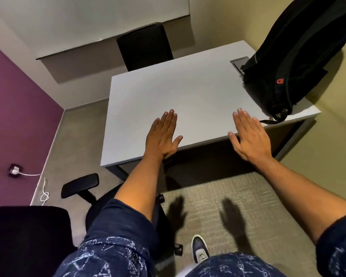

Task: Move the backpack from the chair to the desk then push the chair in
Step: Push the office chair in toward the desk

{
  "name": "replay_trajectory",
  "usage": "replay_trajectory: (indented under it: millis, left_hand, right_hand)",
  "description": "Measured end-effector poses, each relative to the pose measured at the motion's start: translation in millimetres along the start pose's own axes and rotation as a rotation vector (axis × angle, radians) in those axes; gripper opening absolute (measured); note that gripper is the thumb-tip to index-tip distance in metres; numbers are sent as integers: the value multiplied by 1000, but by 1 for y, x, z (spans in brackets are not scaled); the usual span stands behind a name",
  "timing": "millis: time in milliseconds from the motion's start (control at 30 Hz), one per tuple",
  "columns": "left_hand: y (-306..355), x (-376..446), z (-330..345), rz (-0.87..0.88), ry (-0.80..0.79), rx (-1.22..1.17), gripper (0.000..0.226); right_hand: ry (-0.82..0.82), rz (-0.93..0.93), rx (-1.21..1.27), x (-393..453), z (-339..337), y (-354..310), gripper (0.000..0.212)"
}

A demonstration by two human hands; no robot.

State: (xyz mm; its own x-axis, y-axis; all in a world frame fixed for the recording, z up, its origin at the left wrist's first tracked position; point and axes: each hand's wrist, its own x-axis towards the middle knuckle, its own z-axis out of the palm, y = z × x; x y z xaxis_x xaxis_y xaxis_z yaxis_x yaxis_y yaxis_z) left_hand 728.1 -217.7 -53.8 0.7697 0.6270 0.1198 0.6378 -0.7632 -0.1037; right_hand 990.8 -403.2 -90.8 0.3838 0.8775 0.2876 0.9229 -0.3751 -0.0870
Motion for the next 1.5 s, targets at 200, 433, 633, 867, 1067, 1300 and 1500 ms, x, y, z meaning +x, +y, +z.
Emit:
replay_trajectory:
  millis: [200,433,633,867,1067,1300,1500]
  left_hand:
    - [36,-35,-26,-63,4,35,82]
    - [76,-83,-50,-81,-16,116,82]
    - [72,-129,-68,-103,-17,192,82]
    - [47,-186,-87,-171,-47,235,83]
    - [8,-243,-100,-226,-40,295,81]
    - [-68,-304,-121,-290,-48,290,82]
    - [-152,-355,-136,-266,-19,314,83]
  right_hand:
    - [-12,-27,84,-47,-11,1,77]
    - [-15,-145,88,-96,-20,18,75]
    - [-48,-157,109,-112,-21,10,75]
    - [-86,-257,128,-118,-18,-39,75]
    - [-113,-366,141,-119,-21,-107,77]
    - [-90,-453,171,-121,-33,-196,76]
    - [-59,-434,189,-137,-37,-288,75]
